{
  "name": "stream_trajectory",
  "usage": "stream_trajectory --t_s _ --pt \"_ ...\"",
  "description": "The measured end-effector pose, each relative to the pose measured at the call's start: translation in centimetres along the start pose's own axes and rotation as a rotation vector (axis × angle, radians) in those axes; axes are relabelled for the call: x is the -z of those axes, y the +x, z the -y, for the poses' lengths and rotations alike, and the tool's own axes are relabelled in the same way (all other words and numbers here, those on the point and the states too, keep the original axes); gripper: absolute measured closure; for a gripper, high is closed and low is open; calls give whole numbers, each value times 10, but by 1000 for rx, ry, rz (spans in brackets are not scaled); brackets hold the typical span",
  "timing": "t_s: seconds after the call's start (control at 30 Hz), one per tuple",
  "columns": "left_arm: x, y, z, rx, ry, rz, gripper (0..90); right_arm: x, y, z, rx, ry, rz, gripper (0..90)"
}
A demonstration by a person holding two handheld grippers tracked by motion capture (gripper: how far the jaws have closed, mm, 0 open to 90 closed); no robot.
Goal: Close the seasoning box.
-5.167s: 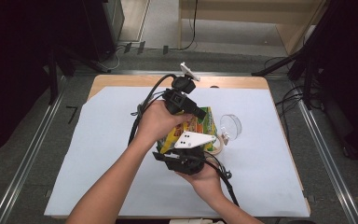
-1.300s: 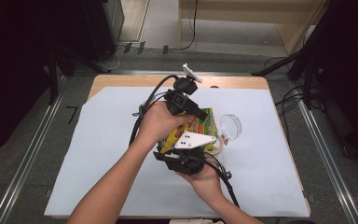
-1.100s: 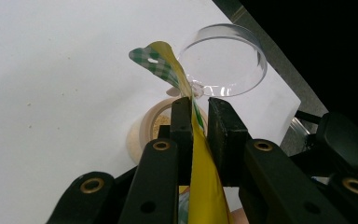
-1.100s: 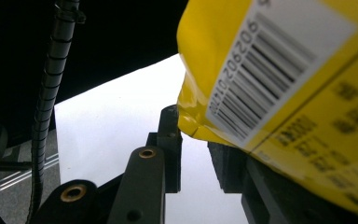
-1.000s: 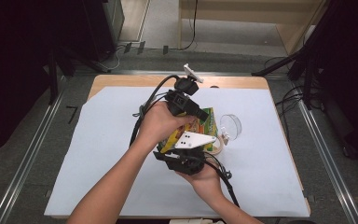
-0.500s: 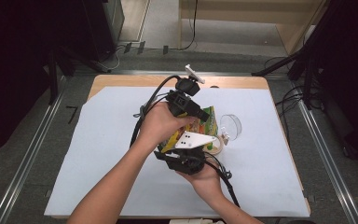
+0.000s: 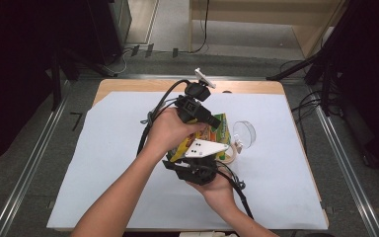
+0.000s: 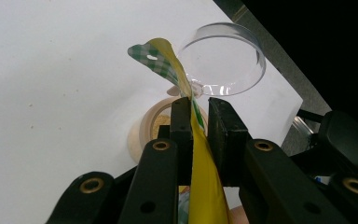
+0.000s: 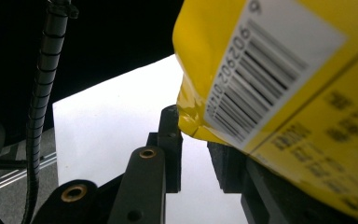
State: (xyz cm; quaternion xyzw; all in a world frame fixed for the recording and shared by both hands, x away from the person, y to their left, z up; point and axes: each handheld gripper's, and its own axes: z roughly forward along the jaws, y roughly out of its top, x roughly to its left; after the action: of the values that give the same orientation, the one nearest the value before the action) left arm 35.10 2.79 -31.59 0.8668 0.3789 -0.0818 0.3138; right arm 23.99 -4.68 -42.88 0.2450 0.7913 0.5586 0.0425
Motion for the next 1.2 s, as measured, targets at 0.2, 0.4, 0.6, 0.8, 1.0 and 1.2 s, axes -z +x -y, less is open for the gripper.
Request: stream_trajectory --t_s 0.2,0.4,0.6,0.8,1.0,1.2 --pt "0 0 0 -2 2 -3 810 0 0 0 1 1 1 763" --pt "0 0 0 -3 3 -4 810 0 0 -1 -1 1 -3 763" --pt "0 0 0 1 -2 -1 809 1 0 -1 0 -1 -2 763" --pt "0 0 0 0 4 2 808 1 2 -2 -7 2 -9 767" --pt "0 -1 0 -3 -3 2 808 1 1 -1 3 3 -1 768" --pt "0 -4 0 -7 -2 -2 807 0 0 0 7 4 5 769"
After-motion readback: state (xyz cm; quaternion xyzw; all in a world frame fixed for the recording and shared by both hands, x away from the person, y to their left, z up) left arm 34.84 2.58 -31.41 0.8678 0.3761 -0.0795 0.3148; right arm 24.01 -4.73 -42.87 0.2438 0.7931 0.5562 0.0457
